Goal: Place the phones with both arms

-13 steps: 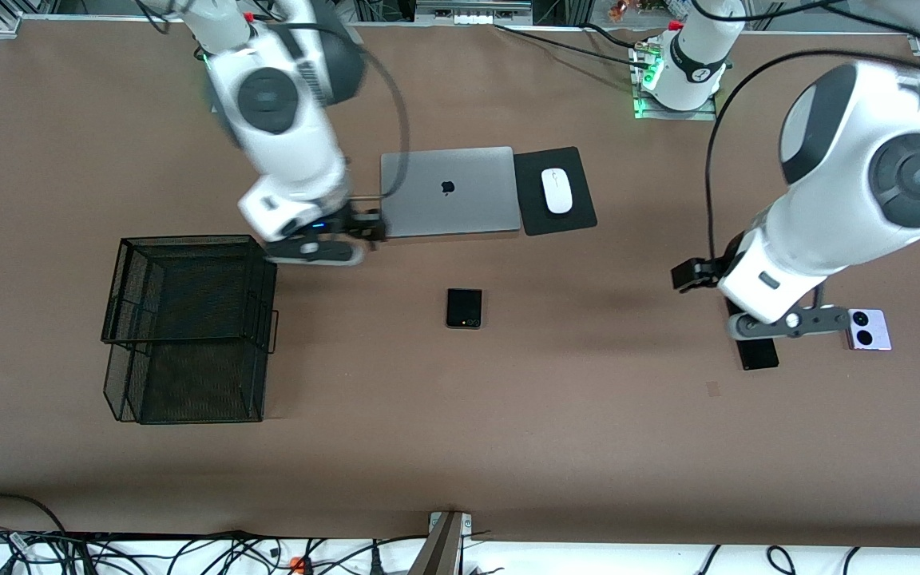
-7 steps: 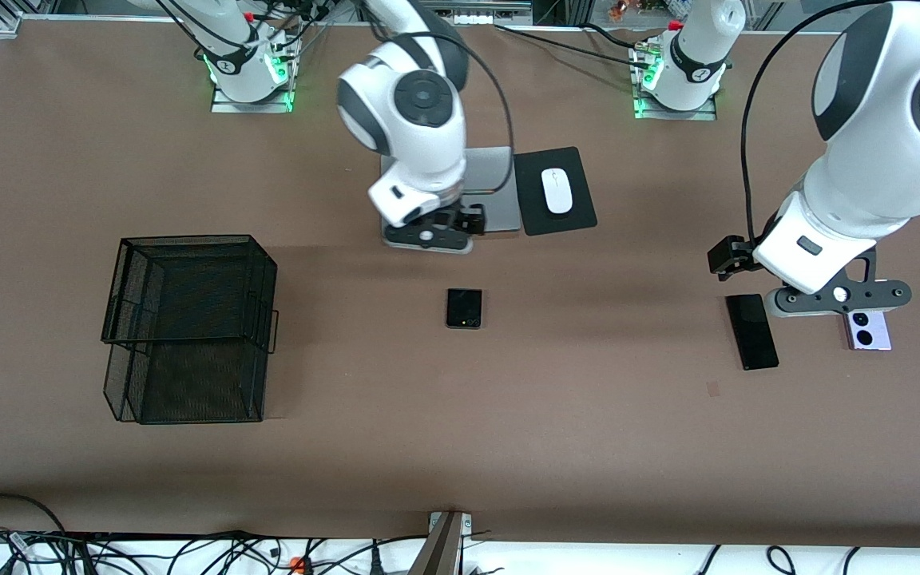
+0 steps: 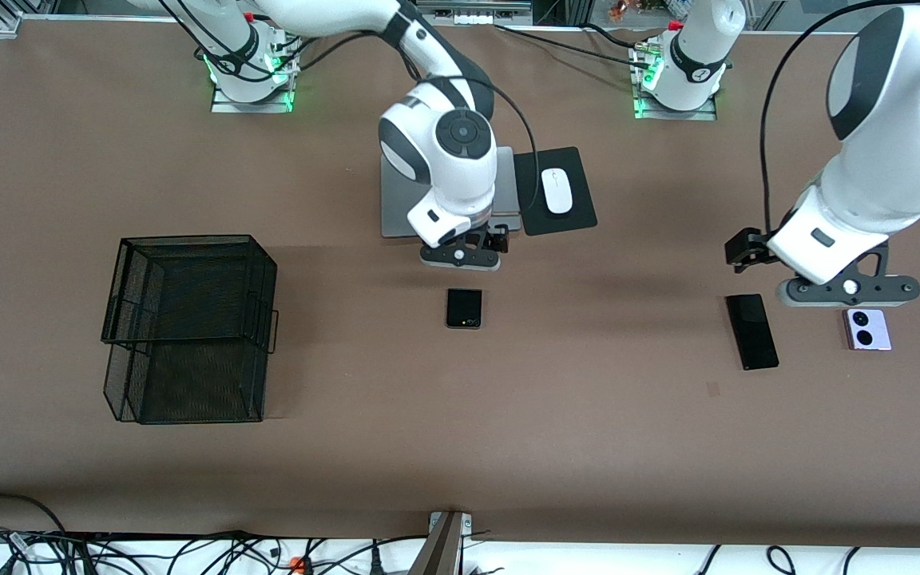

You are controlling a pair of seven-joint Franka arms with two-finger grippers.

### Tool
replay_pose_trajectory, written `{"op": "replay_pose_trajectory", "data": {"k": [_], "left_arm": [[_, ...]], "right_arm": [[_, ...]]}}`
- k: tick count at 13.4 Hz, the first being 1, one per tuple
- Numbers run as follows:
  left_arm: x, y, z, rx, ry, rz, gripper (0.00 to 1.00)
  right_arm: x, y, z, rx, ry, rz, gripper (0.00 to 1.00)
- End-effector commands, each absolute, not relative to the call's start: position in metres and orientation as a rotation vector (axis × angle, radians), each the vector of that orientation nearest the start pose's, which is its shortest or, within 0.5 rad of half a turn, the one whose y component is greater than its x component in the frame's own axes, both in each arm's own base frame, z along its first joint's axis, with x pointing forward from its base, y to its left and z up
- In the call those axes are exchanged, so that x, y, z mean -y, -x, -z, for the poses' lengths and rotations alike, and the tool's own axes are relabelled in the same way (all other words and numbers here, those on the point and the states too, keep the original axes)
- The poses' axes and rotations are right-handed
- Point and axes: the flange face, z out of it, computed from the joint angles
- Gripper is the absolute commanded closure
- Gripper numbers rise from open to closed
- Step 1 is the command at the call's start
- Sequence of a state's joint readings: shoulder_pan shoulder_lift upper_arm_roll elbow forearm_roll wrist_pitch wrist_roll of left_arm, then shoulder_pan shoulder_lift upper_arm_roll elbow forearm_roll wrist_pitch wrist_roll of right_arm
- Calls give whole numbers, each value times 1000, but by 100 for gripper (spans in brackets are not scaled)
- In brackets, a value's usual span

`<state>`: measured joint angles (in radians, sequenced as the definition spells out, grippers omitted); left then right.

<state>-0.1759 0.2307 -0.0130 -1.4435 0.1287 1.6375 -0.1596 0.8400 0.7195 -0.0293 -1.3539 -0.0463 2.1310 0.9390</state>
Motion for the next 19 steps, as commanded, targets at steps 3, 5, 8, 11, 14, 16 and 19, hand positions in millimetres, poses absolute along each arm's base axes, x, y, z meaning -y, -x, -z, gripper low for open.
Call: {"op": "replay_pose_trajectory", "data": {"k": [3,5,8,11,14,16,19], "left_arm": [[96,-572,-550,-198,3022,29,0],[92,-572,-550,-195,3021,22,0],[92,-574,-551,-203,3021,21,0],[91,-574,-551,-203,3021,23,0],[92,-574,-551,-203,3022,23,0],[93,-574,-552,-205,3023,26,0],[93,-572,-551,-189,3021,1,0]], "right_arm": [[-542,-521,-257,-141,3114,198,0],[-542,-524,-237,-118,3112,233,0],[-539,-528,-217,-91,3115,273,0],[-532,-543,-204,-107,3072,328,0],[-532,-545,-196,-110,3057,346,0],[-527,-548,-187,-113,3061,355,0],[-529,-545,-175,-92,3070,355,0]]}}
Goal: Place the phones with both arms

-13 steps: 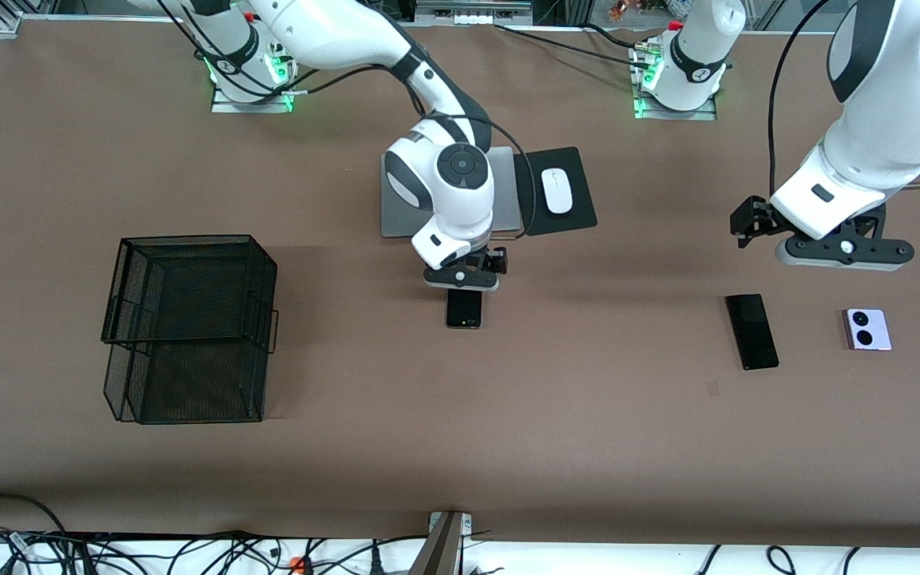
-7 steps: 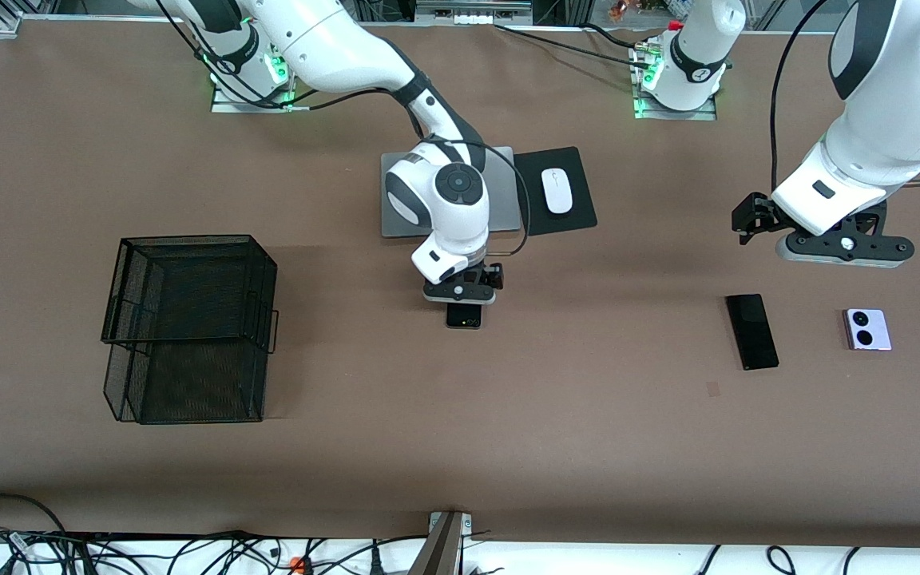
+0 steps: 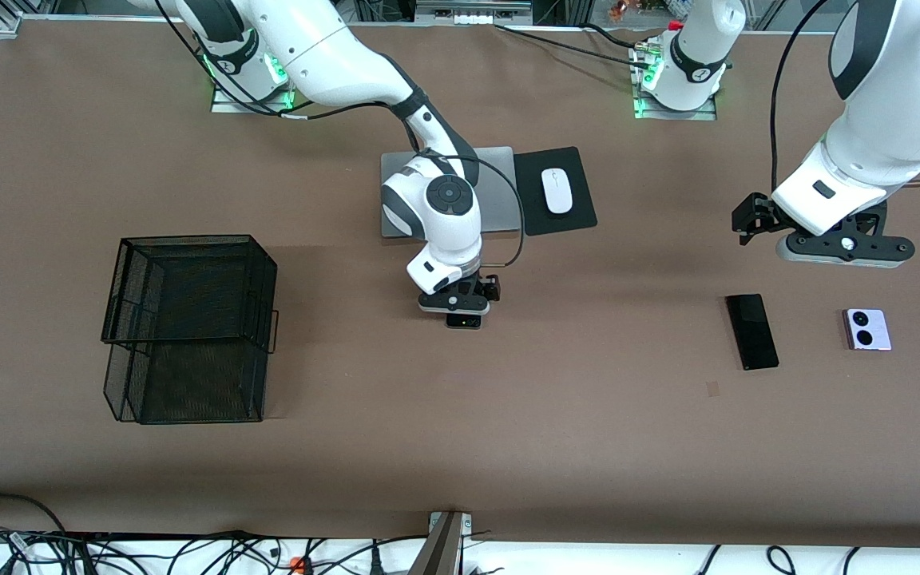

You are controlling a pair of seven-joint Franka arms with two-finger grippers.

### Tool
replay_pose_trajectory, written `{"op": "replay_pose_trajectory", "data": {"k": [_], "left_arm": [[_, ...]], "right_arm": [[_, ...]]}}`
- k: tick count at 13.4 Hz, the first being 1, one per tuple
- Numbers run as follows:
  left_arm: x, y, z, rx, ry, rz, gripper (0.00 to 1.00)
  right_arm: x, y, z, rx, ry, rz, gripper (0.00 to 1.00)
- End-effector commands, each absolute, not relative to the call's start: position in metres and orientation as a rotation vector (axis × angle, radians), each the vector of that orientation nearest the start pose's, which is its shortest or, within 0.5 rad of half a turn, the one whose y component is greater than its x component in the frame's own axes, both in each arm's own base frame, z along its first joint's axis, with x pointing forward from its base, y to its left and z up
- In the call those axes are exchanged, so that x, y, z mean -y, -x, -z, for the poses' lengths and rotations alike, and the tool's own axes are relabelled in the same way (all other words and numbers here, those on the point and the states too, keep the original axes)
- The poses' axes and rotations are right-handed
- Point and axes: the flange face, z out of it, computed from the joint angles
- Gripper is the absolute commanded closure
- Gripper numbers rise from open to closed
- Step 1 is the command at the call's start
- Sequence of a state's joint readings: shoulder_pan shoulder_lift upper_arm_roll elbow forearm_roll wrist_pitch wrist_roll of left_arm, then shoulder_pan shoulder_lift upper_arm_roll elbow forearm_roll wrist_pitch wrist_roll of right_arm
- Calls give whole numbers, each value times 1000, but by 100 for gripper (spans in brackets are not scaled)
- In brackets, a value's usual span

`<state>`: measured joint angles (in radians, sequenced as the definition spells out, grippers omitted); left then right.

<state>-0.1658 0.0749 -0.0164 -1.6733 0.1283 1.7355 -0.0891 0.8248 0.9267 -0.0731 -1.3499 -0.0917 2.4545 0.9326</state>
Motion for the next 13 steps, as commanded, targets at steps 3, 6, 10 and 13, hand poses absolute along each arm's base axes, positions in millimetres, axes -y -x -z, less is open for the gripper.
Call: {"op": "replay_pose_trajectory", "data": {"k": [3,6,10,13], "left_arm": [[101,-571,-553,-173,3034,11,0],[101,-571,-552,-175,3034,4,0],[99,-571,-553,-168,3035,3,0],[96,-571,-552,-163,3035,1,0]], "right_arm": [[-531,-541,-163,-67,3065,371,0],[-530,-541,-159,-50,3071,372,61],[-526,-546,-182,-60,3109,353,100],[-527,-553,-256,-98,3141,314,100]]}}
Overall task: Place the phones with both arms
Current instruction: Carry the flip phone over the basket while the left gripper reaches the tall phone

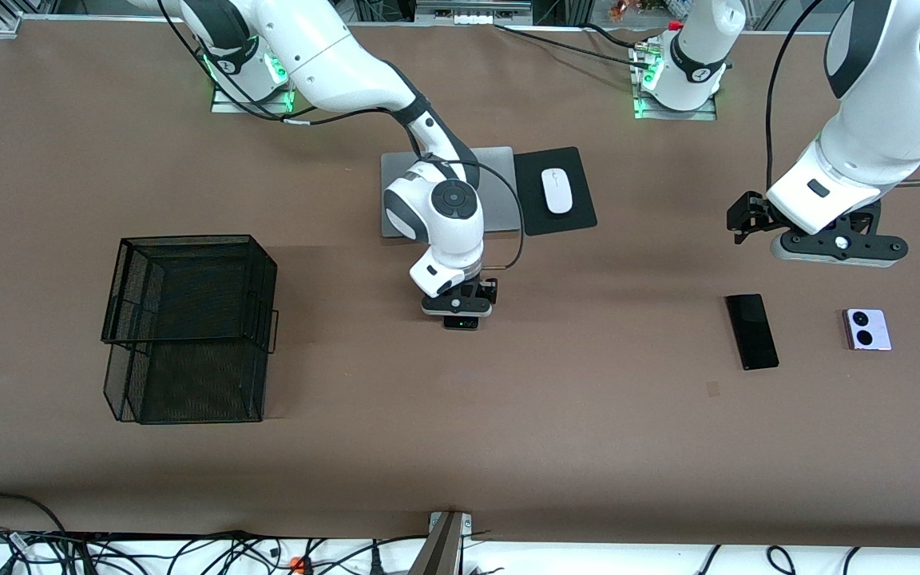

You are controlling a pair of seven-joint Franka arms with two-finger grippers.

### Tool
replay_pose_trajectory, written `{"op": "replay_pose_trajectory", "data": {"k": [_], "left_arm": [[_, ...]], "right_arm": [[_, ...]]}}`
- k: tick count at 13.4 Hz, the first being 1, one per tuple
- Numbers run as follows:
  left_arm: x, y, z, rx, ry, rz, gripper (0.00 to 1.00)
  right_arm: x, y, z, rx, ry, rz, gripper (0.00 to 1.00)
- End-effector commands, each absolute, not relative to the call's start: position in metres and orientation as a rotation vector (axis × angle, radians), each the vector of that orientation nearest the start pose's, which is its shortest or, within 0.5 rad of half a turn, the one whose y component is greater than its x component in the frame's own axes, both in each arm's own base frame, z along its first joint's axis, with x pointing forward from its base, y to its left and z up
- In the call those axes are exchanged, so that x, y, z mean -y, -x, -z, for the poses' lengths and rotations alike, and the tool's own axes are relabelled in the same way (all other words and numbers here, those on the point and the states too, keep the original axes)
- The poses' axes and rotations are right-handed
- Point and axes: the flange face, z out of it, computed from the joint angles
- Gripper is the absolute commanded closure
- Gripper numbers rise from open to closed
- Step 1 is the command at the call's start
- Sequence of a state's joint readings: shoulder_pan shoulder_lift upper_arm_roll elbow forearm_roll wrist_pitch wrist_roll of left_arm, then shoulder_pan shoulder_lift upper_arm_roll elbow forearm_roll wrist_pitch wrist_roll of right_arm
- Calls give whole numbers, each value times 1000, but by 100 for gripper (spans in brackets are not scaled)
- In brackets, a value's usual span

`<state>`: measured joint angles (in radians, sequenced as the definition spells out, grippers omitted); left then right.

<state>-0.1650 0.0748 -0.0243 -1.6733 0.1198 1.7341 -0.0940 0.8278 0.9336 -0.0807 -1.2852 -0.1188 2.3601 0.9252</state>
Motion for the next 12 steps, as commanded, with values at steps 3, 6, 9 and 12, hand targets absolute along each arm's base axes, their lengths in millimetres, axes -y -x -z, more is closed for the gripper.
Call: {"op": "replay_pose_trajectory", "data": {"k": [3,6,9,12], "left_arm": [[97,-571,-552,-163,3035,1,0],[97,-571,-552,-163,3035,1,0],[98,-571,-552,-163,3035,1,0],[98,-571,-552,-159,3035,1,0]], "right_arm": [[-518,-550,-333,-134,3164,275,100],[-488,-545,-405,-134,3207,227,100],[-410,-547,-444,-100,3265,125,100],[-296,-541,-461,-11,3253,100,100]]}}
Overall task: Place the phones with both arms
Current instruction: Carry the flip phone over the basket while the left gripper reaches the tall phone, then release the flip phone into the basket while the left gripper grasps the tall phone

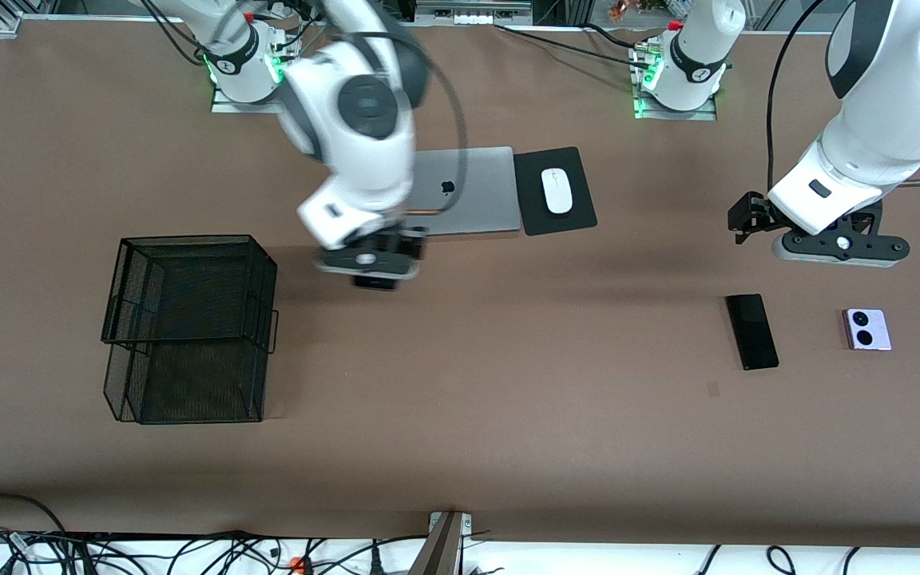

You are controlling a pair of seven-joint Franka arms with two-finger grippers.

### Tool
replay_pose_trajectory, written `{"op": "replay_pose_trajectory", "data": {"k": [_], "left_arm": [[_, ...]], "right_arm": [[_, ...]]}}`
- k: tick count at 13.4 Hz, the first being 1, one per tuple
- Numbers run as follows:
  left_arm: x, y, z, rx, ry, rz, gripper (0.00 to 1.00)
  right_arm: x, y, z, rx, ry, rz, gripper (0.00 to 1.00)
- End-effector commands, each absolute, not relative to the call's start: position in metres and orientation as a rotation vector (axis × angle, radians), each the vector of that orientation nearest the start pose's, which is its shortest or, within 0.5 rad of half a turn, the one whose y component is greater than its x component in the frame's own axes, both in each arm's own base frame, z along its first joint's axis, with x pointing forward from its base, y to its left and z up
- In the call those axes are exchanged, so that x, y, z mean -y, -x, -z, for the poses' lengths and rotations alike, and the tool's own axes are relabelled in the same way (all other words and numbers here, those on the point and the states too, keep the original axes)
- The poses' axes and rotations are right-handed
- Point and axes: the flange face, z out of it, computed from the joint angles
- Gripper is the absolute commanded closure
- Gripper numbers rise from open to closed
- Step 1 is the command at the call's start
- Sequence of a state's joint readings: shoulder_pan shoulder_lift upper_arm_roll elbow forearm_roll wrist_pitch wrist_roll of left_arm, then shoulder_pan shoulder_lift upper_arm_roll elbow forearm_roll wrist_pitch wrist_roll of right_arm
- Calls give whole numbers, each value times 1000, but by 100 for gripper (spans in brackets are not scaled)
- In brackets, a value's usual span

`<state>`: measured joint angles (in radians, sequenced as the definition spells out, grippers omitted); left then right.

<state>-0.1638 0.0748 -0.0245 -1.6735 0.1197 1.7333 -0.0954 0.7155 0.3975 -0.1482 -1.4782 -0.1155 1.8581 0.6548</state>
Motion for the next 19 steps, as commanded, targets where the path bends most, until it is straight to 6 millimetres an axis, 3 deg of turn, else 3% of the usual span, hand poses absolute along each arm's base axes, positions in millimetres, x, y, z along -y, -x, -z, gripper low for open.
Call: {"op": "replay_pose_trajectory", "data": {"k": [1,5,8,9,12,14,16,18,19], "left_arm": [[98,-571,-552,-159,3035,1,0],[98,-571,-552,-159,3035,1,0],[88,-574,-548,-137,3034,-5,0],[73,-582,-534,-101,3028,-33,0],[7,-617,-469,45,3032,-58,0],[-24,-638,-415,86,3036,-68,0],[-39,-649,-361,100,3041,-45,0],[-60,-649,-305,119,3053,10,0],[-61,-646,-278,114,3057,27,0]], "right_arm": [[-258,-541,-464,13,3242,72,100],[-102,-541,-449,108,3191,-2,100],[-16,-544,-430,168,3178,34,100],[7,-549,-421,192,3189,68,100],[45,-564,-390,189,3179,123,100],[53,-577,-355,221,3161,146,100],[57,-585,-332,198,3163,160,100],[56,-590,-326,189,3169,165,100],[56,-590,-324,188,3172,160,100]]}}
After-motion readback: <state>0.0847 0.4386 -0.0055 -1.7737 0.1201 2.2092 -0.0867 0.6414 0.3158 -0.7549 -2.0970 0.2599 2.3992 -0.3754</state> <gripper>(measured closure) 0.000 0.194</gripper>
